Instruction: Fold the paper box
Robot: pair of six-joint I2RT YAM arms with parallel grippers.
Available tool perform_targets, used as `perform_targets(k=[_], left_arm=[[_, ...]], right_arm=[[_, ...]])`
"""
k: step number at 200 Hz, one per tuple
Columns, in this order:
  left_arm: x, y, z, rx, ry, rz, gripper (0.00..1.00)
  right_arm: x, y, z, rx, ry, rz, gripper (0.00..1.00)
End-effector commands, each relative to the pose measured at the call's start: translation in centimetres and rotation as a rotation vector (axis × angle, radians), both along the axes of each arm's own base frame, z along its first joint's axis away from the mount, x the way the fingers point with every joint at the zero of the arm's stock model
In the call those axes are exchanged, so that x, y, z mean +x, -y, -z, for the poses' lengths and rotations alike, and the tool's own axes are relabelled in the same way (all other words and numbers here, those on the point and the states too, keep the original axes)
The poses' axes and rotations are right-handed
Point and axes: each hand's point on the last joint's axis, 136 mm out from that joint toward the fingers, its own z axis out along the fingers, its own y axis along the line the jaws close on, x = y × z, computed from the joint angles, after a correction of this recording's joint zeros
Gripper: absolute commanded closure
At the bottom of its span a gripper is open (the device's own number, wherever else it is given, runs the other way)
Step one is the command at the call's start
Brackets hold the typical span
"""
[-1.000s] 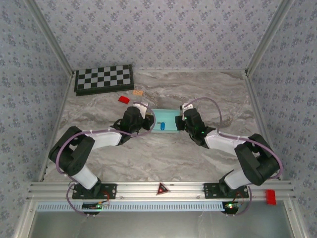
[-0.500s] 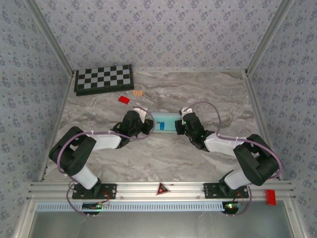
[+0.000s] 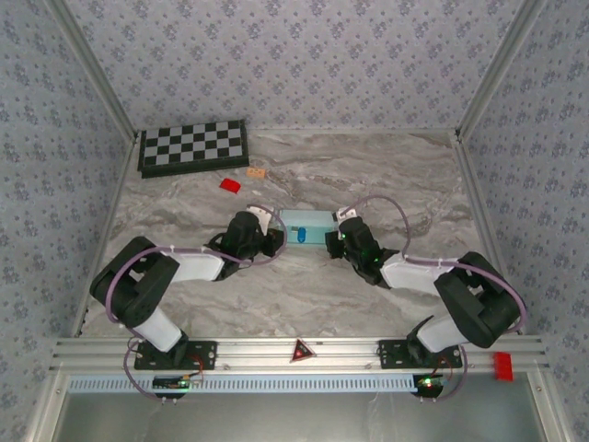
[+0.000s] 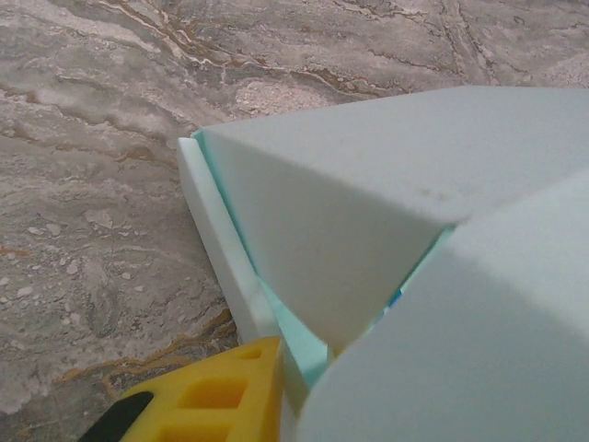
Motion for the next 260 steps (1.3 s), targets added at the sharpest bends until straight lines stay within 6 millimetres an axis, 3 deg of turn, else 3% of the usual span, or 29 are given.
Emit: perform_targets(k=[1, 39, 70, 122, 166, 202, 233, 260], left_arm=[[-0.3, 0.0, -0.9, -0.017, 0.014, -0.004, 0.79], [-0.5, -0.7, -0.9, 0.013, 0.028, -0.011, 0.72], [-1.1, -1.3, -1.0, 0.045, 0.033, -0.002, 0.64], [-2.3, -4.7, -0.5, 0.147, 0.047, -0.073, 0.54], [-1.1, -8.6, -1.5, 0.293, 0.04, -0.257, 0.52], [0.6, -10.8, -3.5, 0.294, 0.027, -0.403, 0.52], [2.0, -12.1, -5.2, 0.198, -0.04, -0.5, 0.52], [3.0, -10.5, -6.3, 0.028, -0.158, -0.435, 0.52]], right_arm=[[-0.2, 0.6, -0.3, -0.007, 0.007, 0.026, 0.77], [-0.5, 1.3, -0.9, -0.02, 0.017, 0.043, 0.63], [-1.1, 1.9, -1.1, -0.034, 0.013, 0.046, 0.58], [-2.6, 4.5, -0.5, -0.103, 0.003, 0.092, 0.5], [-2.9, 7.5, -0.4, -0.175, -0.014, 0.196, 0.48], [-2.2, 10.4, -1.2, -0.181, -0.074, 0.339, 0.48], [-0.9, 10.8, -3.0, -0.072, -0.129, 0.368, 0.49], [0.5, 9.2, -4.9, 0.06, -0.179, 0.296, 0.5]])
